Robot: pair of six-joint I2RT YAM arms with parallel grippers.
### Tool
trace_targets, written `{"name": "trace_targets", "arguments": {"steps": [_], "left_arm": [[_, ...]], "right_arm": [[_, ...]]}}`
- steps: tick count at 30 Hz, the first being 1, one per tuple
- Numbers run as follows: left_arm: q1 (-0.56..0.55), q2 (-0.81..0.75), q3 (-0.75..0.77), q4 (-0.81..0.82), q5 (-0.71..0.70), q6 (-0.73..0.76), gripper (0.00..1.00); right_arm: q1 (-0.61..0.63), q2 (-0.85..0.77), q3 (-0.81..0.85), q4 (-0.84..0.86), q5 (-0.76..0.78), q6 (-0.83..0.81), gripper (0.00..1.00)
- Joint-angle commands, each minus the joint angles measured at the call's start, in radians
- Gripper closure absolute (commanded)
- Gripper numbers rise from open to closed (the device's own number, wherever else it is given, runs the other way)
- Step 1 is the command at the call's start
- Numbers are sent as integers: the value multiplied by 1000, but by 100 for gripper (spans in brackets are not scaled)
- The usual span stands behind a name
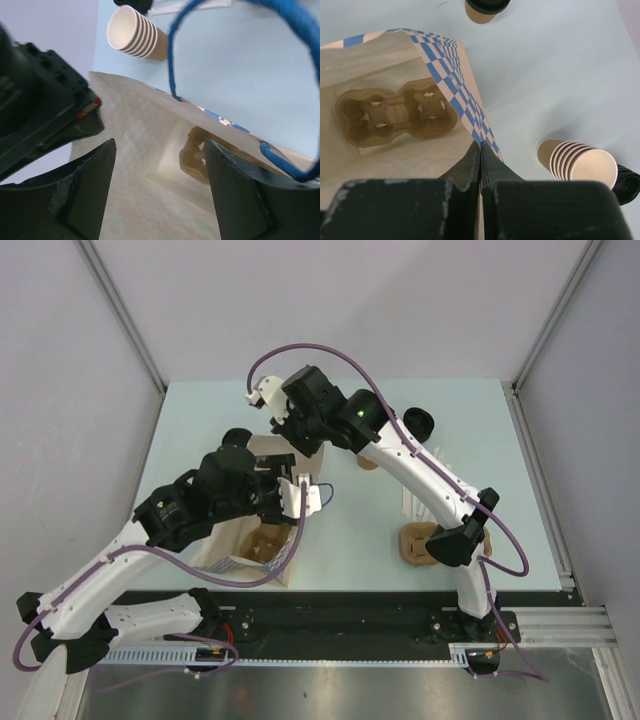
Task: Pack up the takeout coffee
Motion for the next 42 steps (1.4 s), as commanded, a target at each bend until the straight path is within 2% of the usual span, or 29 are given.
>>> {"name": "trace_targets", "arguments": {"steps": [1, 5, 10, 16, 25, 28, 31, 34, 36, 39, 42], "left_arm": [[-1, -34, 104, 0, 35, -52, 22], [9, -41, 176, -27, 18, -90, 16], [40, -42, 271, -72, 23, -133, 14], [146, -58, 313, -40, 29, -237, 8], [573, 110, 456, 11, 124, -478, 2], [650, 159, 417, 41, 107, -515, 2], [747, 209, 388, 71, 152, -570, 1], [830, 277, 379, 83, 212, -613, 0], [860, 333, 376, 86, 233, -623, 0], [874, 447, 396, 33, 169, -595, 0], [925, 525, 413, -23, 217, -604, 1]], "right_arm": [[-4, -12, 12, 13, 10, -13, 100], [-26, -19, 6, 8, 0, -11, 100], [-32, -38, -9, 6, 7, -20, 100], [-52, -68, -40, 6, 0, -5, 100], [-66, -79, -69, 0, 10, 16, 100], [-70, -123, -112, 5, 17, 15, 100], [-80, -148, -157, 8, 25, 4, 100], [-106, -141, -157, -1, 2, -5, 94], [-127, -134, -163, -16, -24, -2, 95], [-145, -148, -210, -44, -75, 6, 100], [-147, -191, -270, -46, -93, 0, 100]]}}
